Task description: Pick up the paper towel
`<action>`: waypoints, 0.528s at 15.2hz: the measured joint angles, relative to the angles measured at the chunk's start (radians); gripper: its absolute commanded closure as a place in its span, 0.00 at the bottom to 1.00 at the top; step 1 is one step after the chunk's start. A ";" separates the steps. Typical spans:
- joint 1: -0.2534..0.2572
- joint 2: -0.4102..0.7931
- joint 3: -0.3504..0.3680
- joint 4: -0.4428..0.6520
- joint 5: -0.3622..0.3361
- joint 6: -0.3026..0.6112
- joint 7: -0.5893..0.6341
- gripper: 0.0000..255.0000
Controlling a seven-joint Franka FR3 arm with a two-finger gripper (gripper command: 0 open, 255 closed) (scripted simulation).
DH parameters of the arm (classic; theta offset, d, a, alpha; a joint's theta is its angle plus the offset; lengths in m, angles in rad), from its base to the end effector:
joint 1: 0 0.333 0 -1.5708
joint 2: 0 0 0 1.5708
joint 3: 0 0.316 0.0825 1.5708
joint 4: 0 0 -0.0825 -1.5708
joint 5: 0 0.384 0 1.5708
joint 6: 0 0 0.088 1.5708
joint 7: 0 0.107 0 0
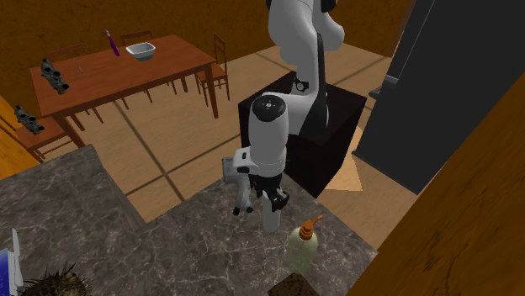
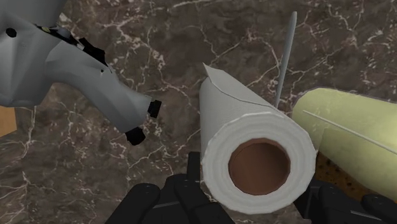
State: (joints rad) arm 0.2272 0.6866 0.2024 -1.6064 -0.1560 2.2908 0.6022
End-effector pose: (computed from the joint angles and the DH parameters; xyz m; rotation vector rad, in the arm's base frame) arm 0.6415 0.2696 0.2336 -3.1207 0.1812 -0.0124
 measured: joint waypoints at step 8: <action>-0.007 -0.059 0.010 0.002 0.013 -0.061 -0.007 1.00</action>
State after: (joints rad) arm 0.2203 0.6278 0.2125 -1.6039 -0.1431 2.2298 0.5950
